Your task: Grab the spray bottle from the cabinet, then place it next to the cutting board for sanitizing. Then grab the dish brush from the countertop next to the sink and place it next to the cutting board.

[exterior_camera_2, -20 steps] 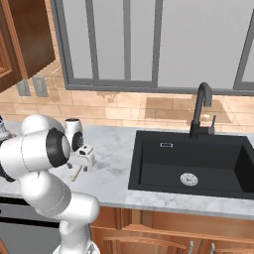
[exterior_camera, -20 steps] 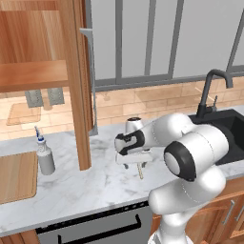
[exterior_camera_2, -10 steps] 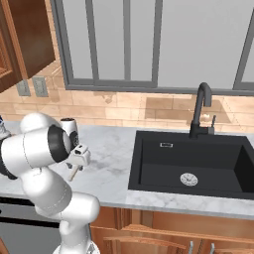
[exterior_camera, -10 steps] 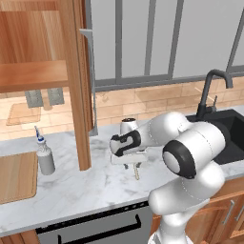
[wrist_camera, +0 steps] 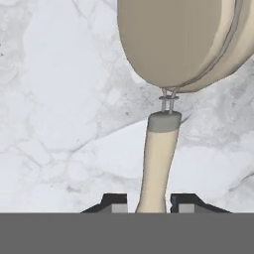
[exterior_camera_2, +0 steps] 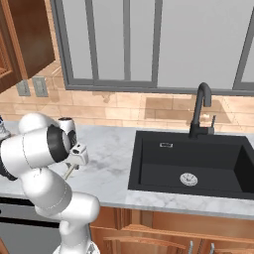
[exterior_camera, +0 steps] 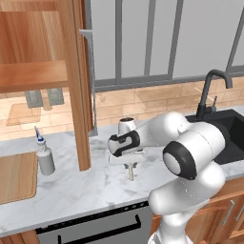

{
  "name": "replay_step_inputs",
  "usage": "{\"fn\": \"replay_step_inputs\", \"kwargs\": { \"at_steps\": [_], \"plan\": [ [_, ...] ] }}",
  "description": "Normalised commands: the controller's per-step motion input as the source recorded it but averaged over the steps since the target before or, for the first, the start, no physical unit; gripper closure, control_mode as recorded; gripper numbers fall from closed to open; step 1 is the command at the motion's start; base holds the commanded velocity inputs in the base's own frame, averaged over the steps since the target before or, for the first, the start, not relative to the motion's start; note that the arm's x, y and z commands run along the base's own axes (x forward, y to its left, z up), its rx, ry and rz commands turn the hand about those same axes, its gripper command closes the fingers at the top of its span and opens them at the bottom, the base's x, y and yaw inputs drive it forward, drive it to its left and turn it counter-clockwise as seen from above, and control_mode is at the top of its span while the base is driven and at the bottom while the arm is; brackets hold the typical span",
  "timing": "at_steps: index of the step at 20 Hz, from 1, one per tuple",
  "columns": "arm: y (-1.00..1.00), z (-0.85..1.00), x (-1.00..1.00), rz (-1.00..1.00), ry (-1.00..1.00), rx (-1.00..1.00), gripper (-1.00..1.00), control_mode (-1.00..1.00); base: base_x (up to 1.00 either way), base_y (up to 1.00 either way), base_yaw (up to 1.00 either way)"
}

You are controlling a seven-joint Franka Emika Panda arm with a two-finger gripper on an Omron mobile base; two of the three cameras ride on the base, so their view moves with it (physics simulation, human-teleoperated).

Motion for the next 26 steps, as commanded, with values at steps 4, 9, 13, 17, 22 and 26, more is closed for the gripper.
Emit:
{"fn": "replay_step_inputs", "kwargs": {
  "at_steps": [4,9,13,17,22,26],
  "plan": [
    [0.00,0.00,-0.20,0.00,0.00,0.00,1.00,-1.00,0.00,0.00,0.00],
    [0.00,0.12,-0.25,0.00,-0.01,0.00,1.00,-1.00,0.00,0.00,0.00],
    [-0.01,0.64,-0.50,0.00,-0.11,0.00,1.00,-1.00,0.00,0.00,0.00],
    [-0.13,0.95,-0.47,0.00,-0.16,0.00,1.00,-1.00,0.00,0.00,0.00],
    [-0.29,1.00,-0.43,0.00,-0.11,0.00,1.00,-1.00,0.00,0.00,0.00],
    [-0.34,1.00,-0.39,0.00,0.00,0.00,1.00,-1.00,0.00,0.00,0.00]
  ]
}}
